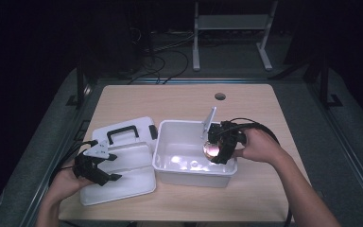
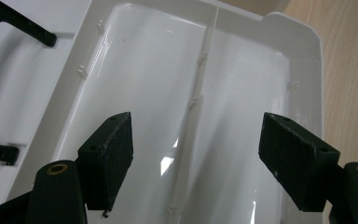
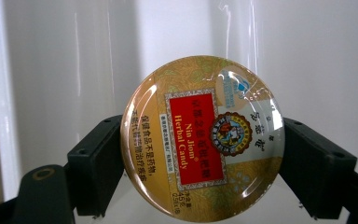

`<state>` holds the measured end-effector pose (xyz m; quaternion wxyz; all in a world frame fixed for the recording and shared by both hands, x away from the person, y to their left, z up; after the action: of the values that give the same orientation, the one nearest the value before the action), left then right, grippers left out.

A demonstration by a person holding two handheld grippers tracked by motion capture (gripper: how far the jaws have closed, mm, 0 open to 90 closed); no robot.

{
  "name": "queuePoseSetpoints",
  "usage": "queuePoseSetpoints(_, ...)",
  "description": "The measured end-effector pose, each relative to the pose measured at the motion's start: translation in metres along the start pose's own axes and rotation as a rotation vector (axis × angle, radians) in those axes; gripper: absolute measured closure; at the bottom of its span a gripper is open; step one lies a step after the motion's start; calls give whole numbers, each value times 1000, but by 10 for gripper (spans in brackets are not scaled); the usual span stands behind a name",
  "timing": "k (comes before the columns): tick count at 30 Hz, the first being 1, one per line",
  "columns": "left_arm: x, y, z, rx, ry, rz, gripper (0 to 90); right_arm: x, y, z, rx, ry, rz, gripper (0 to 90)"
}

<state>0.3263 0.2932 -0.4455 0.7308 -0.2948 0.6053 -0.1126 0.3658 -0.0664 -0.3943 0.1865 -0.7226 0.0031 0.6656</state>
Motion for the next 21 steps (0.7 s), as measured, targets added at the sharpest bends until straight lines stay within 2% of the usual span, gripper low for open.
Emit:
queuePoseSetpoints(9, 2, 0, 0, 4, 5, 5, 256, 10, 2, 0, 23, -13, 4, 197)
queuePoseSetpoints(16, 3, 0, -1, 4, 6, 6, 257, 11, 3, -2, 52, -25, -9, 196)
queuePoseSetpoints(21, 3, 0, 0, 2, 7, 6, 257, 11, 3, -2, 54, -23, -8, 195)
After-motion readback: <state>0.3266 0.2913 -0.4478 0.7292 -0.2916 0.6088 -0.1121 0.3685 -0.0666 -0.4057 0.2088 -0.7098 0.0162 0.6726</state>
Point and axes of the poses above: each handheld gripper's, and its own axes: x roughly forward along the jaws, y roughly out of its underside, z roughly to its left, the point moved 6 cm from there along x, roughly forward along the jaws, and after that the axes turned 6 degrees about x, right-handed, at the moved point
